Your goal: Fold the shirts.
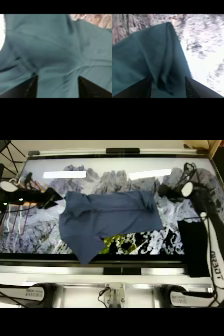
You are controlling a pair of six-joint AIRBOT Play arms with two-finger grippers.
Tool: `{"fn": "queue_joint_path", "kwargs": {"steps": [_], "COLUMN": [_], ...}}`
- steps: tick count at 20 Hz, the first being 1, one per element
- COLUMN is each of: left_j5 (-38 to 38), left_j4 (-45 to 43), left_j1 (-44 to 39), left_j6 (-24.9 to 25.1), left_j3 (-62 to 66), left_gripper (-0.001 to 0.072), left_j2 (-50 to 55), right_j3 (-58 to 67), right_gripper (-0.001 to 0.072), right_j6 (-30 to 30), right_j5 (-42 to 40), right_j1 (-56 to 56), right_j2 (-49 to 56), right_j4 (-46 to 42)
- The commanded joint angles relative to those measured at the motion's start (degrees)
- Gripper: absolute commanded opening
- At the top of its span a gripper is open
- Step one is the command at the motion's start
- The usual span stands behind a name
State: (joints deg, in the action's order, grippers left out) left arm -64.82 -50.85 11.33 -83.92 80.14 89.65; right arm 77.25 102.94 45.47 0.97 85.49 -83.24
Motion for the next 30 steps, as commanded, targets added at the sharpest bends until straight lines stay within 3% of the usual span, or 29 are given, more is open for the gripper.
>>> {"fn": "queue_joint_path", "kwargs": {"steps": [1, 3, 4, 6, 8, 10, 12, 15, 16, 17, 18, 19, 23, 27, 30], "left_j5": [-20.87, -23.61, -21.09, -11.76, -2.23, 2.95, 4.72, 7.02, 7.87, 8.70, 9.38, 9.29, 5.27, 4.26, 4.37], "left_j4": [-10.03, -11.96, -11.63, -8.92, -0.17, 10.10, 9.75, 9.84, 9.97, 9.94, 9.97, 9.99, 9.97, 9.94, 9.97], "left_j1": [9.68, 13.68, 14.99, 15.63, 14.86, 12.72, 9.46, 5.99, 4.81, 4.00, 3.63, 3.69, 5.14, 5.11, 5.11], "left_j6": [0.74, 4.92, 5.29, 5.27, 6.88, 11.89, 12.07, 11.26, 11.26, 11.23, 11.23, 11.26, 11.58, 14.93, 14.93], "left_j3": [0.24, -8.92, -15.67, -28.15, -36.89, -41.68, -42.51, -42.18, -42.18, -42.21, -42.18, -41.94, -39.98, -39.56, -39.56], "left_gripper": [0.0506, 0.0505, 0.0506, 0.0505, 0.0504, 0.0496, 0.0496, 0.0431, 0.0394, 0.0292, 0.0134, 0.0043, 0.0036, 0.0036, 0.0036], "left_j2": [-3.74, -8.87, -11.74, -15.72, -16.20, -15.26, -13.51, -10.99, -10.47, -10.23, -10.27, -10.32, -10.71, -13.70, -14.99], "right_j3": [1.11, 0.96, 0.42, -1.29, -2.10, -2.10, -2.10, -2.10, -2.16, -2.54, -3.54, -4.94, -10.67, -10.64, -10.64], "right_gripper": [0.0514, 0.0513, 0.0513, 0.0513, 0.0513, 0.0514, 0.0514, 0.0515, 0.0527, 0.0605, 0.0609, 0.0609, 0.0609, 0.0609, 0.0607], "right_j6": [-7.98, -12.13, -13.51, -14.86, -15.34, -16.06, -16.33, -16.35, -16.44, -17.05, -18.32, -18.43, -17.81, -17.59, -17.42], "right_j5": [18.95, 28.57, 31.28, 33.55, 33.42, 33.07, 32.94, 33.44, 34.42, 34.86, 34.82, 34.18, 28.00, 19.87, 17.90], "right_j1": [5.55, 10.43, 12.35, 15.08, 15.32, 14.23, 13.05, 12.41, 12.41, 12.44, 12.44, 12.44, 12.41, 12.48, 12.13], "right_j2": [-5.40, -5.90, -5.90, -5.90, -5.90, -5.90, -5.90, -5.90, -5.90, -5.90, -5.88, -5.57, -0.57, 4.76, 7.48], "right_j4": [-10.32, -8.68, -6.75, -0.76, 4.20, 7.21, 6.93, 6.34, 6.23, 6.25, 6.29, 6.29, 8.90, 13.60, 14.29]}}
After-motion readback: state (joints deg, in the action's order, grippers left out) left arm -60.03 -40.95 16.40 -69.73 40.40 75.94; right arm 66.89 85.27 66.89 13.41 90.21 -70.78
